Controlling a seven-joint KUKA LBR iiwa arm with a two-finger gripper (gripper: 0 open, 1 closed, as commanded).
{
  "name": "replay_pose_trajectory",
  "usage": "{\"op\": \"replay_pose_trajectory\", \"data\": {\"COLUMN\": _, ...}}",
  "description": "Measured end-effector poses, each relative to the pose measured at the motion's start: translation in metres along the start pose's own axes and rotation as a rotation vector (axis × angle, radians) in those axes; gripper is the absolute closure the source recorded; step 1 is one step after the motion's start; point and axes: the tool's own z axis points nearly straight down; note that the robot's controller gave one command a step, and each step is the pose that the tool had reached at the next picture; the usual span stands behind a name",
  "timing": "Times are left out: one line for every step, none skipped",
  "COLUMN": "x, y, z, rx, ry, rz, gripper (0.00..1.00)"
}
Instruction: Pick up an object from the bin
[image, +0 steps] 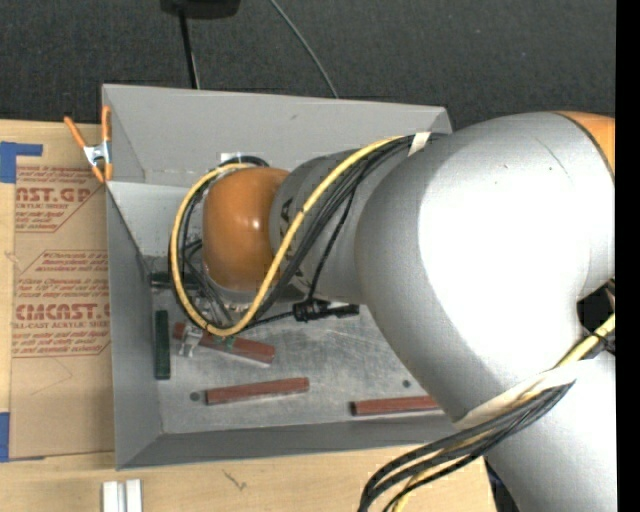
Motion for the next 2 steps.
{"op": "replay_pose_trajectory", "data": {"x": 0.0003, "y": -0.0003, "z": -0.0011, "rx": 0.0, "ry": -0.001, "rz": -0.001, "gripper": 1.0}}
{"op": "replay_pose_trajectory", "data": {"x": 0.0011, "y": -0.0014, "z": -0.0061, "rx": 0.0, "ry": 0.0, "rz": -0.002, "gripper": 1.0}}
